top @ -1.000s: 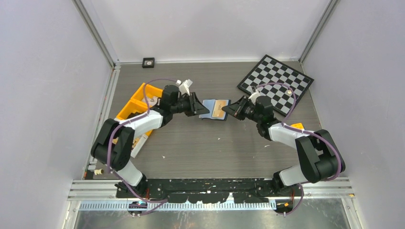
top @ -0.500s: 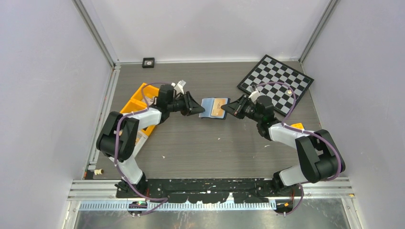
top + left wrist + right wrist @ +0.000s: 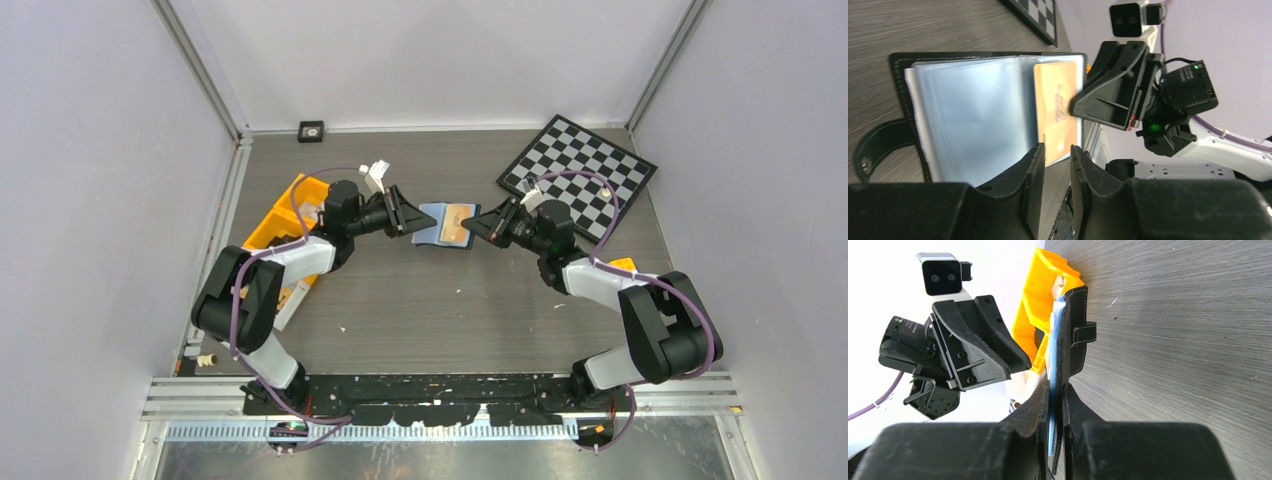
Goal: Take the credit cards out of the card holder
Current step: Remove the credit card from the card holder.
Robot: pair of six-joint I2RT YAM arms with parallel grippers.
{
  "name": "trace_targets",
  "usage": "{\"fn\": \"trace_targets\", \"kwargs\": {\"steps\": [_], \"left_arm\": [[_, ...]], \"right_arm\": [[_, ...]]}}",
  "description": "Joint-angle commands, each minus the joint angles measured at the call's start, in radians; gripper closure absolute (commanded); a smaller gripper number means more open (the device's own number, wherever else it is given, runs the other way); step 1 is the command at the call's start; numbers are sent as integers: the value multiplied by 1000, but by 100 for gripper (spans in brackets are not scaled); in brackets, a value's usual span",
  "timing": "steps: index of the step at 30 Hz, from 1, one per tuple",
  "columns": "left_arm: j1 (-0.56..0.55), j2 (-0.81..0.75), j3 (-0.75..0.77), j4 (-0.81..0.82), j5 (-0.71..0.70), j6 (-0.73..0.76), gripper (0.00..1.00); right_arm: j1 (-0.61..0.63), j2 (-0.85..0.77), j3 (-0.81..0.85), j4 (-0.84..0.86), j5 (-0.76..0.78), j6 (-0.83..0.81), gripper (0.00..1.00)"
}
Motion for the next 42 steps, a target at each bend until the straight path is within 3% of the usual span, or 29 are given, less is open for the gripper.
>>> {"fn": "trace_targets", "kwargs": {"steps": [1, 18, 27, 31, 37, 40, 42], "left_arm": [[-8, 8, 4, 137, 42, -39, 72], [-26, 99, 57, 136, 100, -81, 70], [-26, 154, 50, 338, 154, -206, 85], [-22, 163, 43, 368, 150, -223, 96], [19, 135, -4, 404, 115, -239, 100], [23, 136, -6, 407, 115, -244, 100], [27, 143, -9, 422, 113, -258, 100]], "right_arm": [[6, 2, 26, 86, -28, 10, 100], [20, 15, 29, 143, -61, 29, 99], [22, 14, 25, 138, -51, 30, 100], [21, 20, 20, 150, -46, 41, 99], [17, 14, 14, 133, -23, 45, 73], [15, 11, 12, 136, -23, 49, 70], [14, 11, 11, 141, -23, 53, 78]]}}
